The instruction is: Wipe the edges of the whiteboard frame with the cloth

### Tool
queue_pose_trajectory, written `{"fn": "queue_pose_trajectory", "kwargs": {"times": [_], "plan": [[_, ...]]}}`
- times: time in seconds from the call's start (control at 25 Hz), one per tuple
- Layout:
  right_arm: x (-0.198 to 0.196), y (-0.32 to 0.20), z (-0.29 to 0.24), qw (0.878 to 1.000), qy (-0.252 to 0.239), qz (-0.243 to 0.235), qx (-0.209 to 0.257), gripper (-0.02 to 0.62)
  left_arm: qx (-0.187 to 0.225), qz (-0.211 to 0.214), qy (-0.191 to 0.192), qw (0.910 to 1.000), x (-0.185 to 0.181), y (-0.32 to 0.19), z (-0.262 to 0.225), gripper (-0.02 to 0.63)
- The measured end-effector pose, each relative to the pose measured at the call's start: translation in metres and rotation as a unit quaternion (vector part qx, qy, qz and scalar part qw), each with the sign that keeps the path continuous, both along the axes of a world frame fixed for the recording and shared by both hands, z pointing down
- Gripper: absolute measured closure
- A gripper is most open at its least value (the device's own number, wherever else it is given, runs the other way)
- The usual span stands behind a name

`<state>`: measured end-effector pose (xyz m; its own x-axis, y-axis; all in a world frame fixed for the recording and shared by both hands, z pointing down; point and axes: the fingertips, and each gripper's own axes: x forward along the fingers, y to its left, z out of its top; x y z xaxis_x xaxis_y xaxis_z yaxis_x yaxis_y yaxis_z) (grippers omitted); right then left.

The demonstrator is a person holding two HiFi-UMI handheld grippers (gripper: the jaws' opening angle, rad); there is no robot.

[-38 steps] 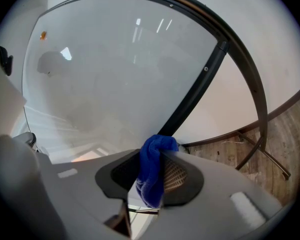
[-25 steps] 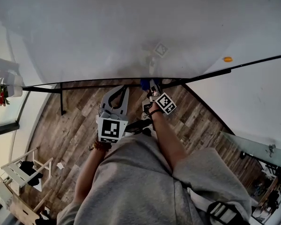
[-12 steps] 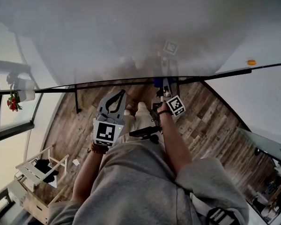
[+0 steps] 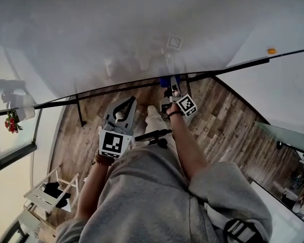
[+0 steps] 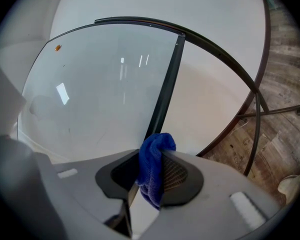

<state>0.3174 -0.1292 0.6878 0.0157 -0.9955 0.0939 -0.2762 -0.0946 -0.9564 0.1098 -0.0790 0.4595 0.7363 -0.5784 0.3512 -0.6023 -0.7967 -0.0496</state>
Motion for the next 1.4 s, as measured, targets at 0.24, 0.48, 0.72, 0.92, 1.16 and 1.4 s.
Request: {"fn": "queue_pose_trajectory", "kwargs": {"times": [0.24, 0.48, 0.72, 0.92, 1.16, 1.4], "plan": [[-0.023, -0.003, -0.001, 1.0, -0.014, 0.001, -0.002, 0.479, -0.008, -0.003, -0.003, 1.0, -0.031, -0.006, 0.002, 0.594], [-0.029, -0.001, -0.002, 1.0, -0.024, 0.016, -0.002, 0.479, -0.006, -0.011, -0.001, 0.9999, -0.054, -0.014, -0.001, 0.594], [-0.047, -0.004, -0.003, 1.0, -0.024, 0.008, 0.0, 0.479, -0.011, -0.012, 0.005, 0.9999, -0.066, -0.016, 0.0, 0.594], [-0.05, -0.004, -0.002, 0.999, -0.035, 0.027, 0.003, 0.479, -0.014, -0.006, 0.002, 0.9999, -0.071, -0.019, 0.002, 0.594], [-0.065, -0.005, -0.003, 0.999, -0.042, 0.024, 0.007, 0.479, -0.013, 0.0, 0.0, 0.9999, -0.078, -0.018, 0.003, 0.594], [-0.076, -0.005, -0.002, 0.998, -0.047, 0.027, 0.012, 0.479, -0.023, 0.002, 0.002, 0.9997, -0.086, -0.018, 0.002, 0.594]]}}
